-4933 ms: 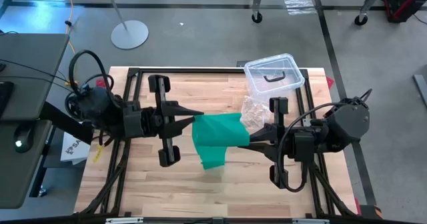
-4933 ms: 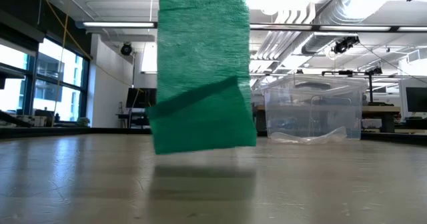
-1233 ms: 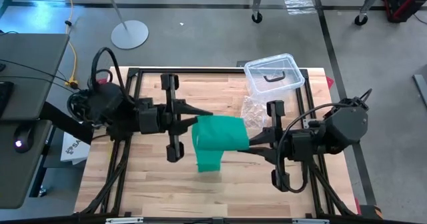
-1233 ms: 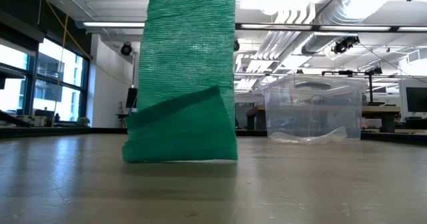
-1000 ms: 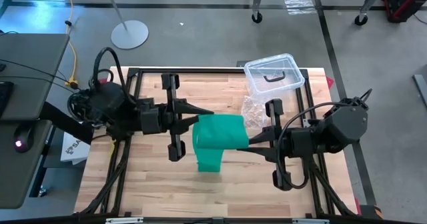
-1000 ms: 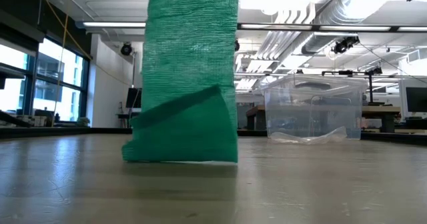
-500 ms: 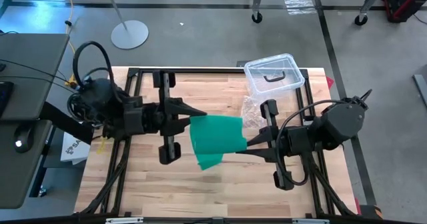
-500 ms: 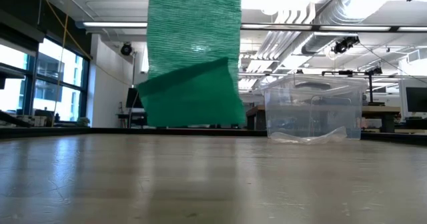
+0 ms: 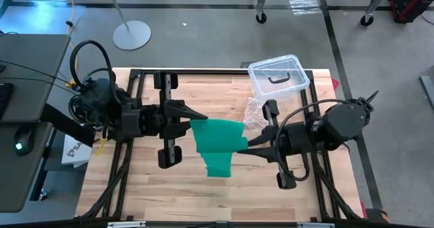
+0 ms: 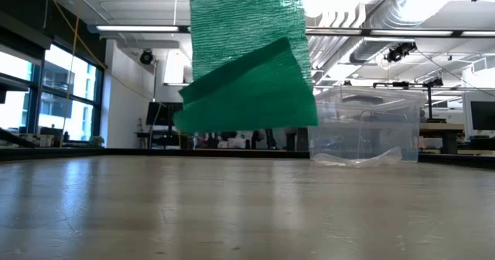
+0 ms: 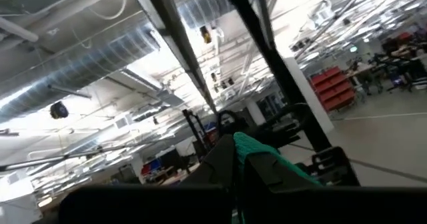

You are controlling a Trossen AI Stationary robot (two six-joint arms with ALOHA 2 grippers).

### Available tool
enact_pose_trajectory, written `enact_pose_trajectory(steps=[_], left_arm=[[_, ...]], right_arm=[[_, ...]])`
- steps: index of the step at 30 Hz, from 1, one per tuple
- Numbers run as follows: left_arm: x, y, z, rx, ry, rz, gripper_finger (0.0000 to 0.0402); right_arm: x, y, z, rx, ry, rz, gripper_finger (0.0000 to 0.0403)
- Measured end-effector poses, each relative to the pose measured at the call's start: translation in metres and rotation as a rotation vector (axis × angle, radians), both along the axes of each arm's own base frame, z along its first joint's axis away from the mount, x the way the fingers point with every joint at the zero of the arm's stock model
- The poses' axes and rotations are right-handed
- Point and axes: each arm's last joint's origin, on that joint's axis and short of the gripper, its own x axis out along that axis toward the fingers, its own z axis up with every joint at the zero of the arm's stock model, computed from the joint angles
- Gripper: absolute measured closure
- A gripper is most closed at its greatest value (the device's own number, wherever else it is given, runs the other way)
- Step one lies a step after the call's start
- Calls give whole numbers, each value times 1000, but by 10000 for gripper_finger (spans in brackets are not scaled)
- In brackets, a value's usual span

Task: Roll bandage
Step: Roll the green bandage

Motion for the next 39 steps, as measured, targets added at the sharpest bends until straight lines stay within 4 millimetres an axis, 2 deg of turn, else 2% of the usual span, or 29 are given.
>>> enact_pose_trajectory(steps=[3,7,12,16,21,29,39], left_arm=[[1,0,-1,19,12,1,397],[3,1,-4,38,47,36,371],[6,6,-7,43,85,62,327],[8,9,-12,52,136,147,311],[11,14,-18,76,207,237,326],[12,16,-20,88,237,322,393],[5,5,-21,111,277,424,396]], right_arm=[[3,-4,0,67,13,-8,400],[10,-13,-2,187,46,-5,400],[18,-17,-8,247,95,27,400],[19,-17,-9,263,113,60,400],[18,-15,-7,271,97,108,400],[21,-10,-8,266,96,144,400],[21,-10,-7,264,84,152,400]])
